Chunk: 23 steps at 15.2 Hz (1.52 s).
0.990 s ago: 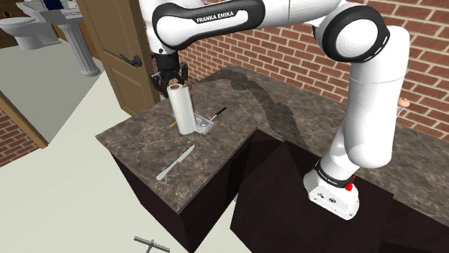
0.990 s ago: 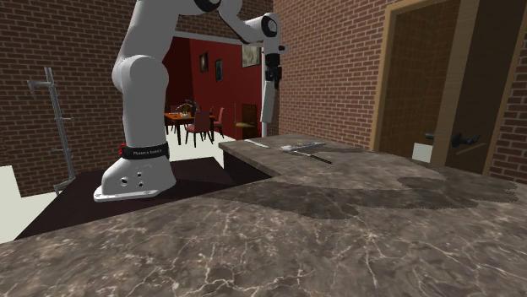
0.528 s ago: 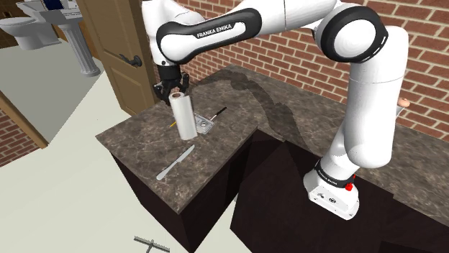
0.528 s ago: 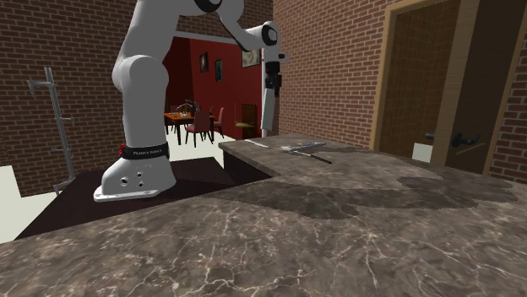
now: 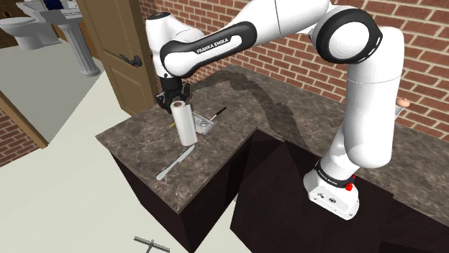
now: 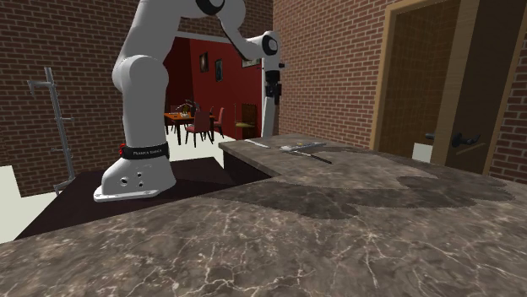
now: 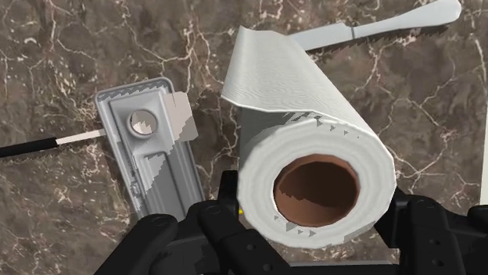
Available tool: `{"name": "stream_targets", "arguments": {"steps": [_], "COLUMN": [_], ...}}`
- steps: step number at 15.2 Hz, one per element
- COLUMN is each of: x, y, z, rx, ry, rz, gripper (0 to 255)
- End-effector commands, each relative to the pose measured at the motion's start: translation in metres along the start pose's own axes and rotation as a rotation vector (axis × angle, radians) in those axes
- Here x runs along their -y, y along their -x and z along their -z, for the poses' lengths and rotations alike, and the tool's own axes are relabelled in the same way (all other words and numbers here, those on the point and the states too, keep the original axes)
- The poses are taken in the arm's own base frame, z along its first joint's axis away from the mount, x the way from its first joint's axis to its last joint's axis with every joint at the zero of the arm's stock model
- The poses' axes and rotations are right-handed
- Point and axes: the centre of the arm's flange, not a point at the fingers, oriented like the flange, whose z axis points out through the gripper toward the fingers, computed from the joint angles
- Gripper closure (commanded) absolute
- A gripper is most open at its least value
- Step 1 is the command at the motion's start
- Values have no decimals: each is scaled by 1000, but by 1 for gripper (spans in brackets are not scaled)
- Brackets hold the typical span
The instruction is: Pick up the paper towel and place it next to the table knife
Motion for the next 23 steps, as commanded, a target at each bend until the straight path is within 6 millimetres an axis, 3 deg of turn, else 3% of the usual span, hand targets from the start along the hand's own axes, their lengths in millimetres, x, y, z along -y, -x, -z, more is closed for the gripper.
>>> {"name": "stream_targets", "arguments": {"steps": [1,5,13,14,19,23], "x": [1,2,2,2,2,2], "y": [1,1,1,1,1,1], "z": [-10,-36,-36,-36,-36,14], "rx": [-1,-1,-1,-1,-1,-1], "ry": [0,0,0,0,0,0], "rz": [0,0,0,0,0,0], "gripper": [255,255,255,0,0,0]}}
